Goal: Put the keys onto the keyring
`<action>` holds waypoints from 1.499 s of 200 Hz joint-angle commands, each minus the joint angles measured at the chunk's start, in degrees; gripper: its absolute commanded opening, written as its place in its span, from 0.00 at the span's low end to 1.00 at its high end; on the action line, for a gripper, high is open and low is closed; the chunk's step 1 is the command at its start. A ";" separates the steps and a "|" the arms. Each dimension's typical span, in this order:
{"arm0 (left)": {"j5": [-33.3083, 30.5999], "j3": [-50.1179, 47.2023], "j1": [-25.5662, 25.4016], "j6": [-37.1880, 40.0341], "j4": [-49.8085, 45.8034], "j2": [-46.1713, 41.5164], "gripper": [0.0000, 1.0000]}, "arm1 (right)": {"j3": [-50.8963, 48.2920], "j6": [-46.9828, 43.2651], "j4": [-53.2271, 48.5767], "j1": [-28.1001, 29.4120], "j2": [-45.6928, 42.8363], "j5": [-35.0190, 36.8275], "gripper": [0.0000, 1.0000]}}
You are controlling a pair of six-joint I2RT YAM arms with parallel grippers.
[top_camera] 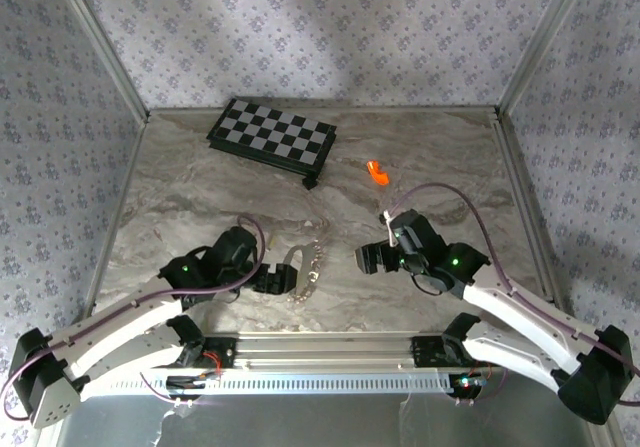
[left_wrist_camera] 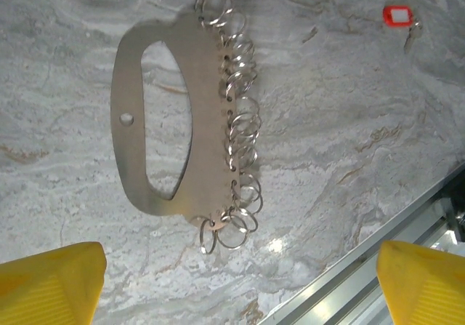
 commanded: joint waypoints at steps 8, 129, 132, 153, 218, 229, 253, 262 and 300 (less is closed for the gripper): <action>-1.00 -0.93 -1.79 -3.47 -1.92 -1.16 0.93 | -0.57 1.14 1.42 1.59 1.20 -2.28 1.00; -0.30 -5.01 -5.02 -5.14 -1.79 -0.84 0.59 | -1.56 2.69 5.94 8.94 4.81 -0.91 1.00; -0.10 -5.24 -5.00 -5.26 -1.32 -0.81 0.58 | -1.67 2.81 5.94 8.92 4.81 -0.88 1.00; 0.83 -6.13 -5.16 -5.17 1.44 1.31 0.55 | -1.95 3.16 5.76 8.77 4.99 -0.79 1.00; 1.71 -4.85 -5.43 -3.56 7.42 11.02 0.47 | -2.00 2.46 6.12 8.46 7.26 -1.07 1.00; 1.46 -4.68 -5.43 -3.33 7.72 12.19 0.45 | -2.27 2.37 6.16 8.42 7.23 -1.11 1.00; 1.42 -4.65 -5.43 -3.39 8.43 13.51 0.43 | -2.67 2.28 6.38 8.28 6.80 -1.14 1.00; 1.44 -4.67 -5.43 -3.41 8.56 13.65 0.43 | -2.91 2.28 6.82 8.19 6.53 -1.21 1.00; 1.48 -4.30 -5.43 -2.89 8.89 14.64 0.41 | -3.45 1.70 7.51 7.87 6.22 -1.18 1.00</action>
